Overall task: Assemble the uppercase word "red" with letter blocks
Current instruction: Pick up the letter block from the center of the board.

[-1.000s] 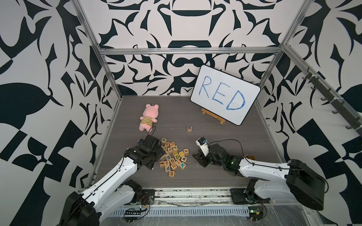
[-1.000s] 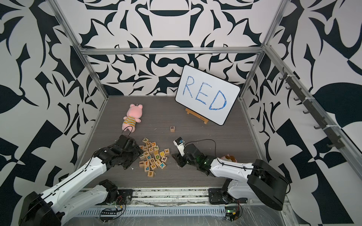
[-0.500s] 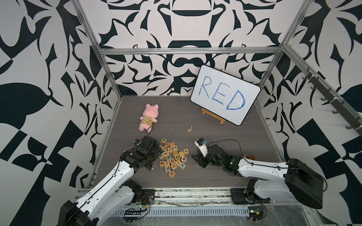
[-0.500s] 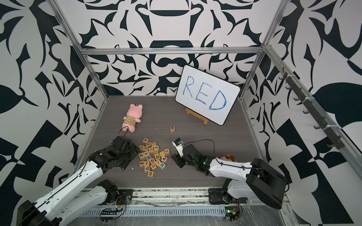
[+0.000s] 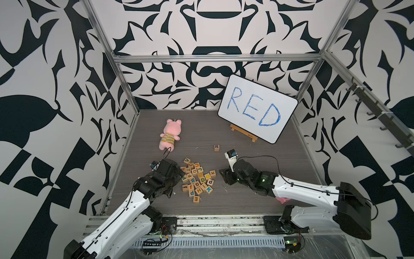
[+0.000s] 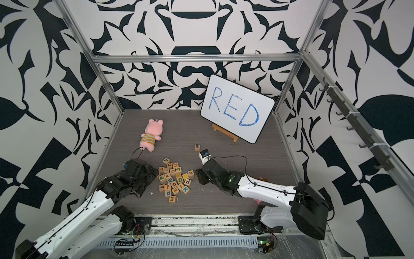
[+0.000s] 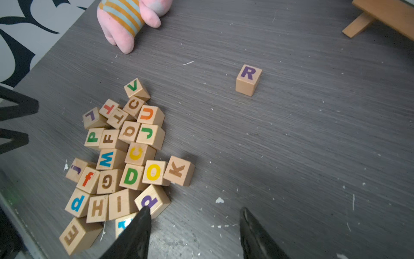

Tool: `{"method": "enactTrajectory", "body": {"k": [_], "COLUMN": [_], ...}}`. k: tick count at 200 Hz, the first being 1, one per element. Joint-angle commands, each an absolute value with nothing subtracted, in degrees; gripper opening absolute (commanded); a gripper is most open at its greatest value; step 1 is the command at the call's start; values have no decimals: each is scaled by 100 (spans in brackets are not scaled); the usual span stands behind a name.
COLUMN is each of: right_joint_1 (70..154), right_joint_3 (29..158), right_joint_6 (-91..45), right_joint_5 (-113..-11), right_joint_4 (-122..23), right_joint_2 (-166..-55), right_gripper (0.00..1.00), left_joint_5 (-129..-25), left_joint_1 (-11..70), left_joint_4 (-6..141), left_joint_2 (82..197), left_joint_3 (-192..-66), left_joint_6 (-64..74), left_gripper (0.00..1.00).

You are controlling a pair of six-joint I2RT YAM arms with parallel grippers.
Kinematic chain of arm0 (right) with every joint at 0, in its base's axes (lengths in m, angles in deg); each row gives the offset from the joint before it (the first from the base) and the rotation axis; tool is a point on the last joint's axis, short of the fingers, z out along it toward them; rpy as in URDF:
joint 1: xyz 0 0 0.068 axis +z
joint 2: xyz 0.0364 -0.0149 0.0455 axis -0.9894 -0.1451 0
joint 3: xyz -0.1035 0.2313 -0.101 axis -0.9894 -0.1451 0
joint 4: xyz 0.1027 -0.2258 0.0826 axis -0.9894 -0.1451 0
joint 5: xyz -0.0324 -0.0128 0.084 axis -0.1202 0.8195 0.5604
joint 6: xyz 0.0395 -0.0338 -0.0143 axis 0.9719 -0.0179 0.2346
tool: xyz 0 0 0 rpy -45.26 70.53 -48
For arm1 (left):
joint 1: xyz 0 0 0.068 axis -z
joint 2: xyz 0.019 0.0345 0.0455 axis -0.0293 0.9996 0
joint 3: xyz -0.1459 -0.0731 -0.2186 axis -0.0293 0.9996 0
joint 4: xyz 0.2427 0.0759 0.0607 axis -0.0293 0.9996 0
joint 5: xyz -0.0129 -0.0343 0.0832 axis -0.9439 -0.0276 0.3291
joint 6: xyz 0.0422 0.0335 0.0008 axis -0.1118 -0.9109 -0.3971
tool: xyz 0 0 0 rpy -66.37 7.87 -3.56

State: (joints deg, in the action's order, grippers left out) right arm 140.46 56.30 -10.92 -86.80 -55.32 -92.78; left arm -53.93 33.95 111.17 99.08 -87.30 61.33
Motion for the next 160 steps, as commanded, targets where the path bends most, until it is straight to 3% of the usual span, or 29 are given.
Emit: {"method": "enactTrajectory", "body": {"k": [1, 80, 160], "right_joint_1": [14612, 16403, 16550], "right_joint_3": [6050, 6870, 7853], "right_joint_6": [-437, 262, 812], "right_joint_5": [-9040, -9046, -8534], "right_joint_4": [-6241, -6542, -6626], "right_joint_2": [-9247, -10511, -11925], "right_gripper": [62, 60, 62], "left_joint_5": [-5359, -5248, -5225], "left_joint_1": [3411, 3411, 3411], "left_joint_4": [11310, 11648, 11895], "left_joint_2": [9699, 9017, 8676], "left_joint_3": [-8543, -8262, -8130], "left_joint_6": [6175, 6335, 6524], "left_gripper": [88, 86, 86]}}
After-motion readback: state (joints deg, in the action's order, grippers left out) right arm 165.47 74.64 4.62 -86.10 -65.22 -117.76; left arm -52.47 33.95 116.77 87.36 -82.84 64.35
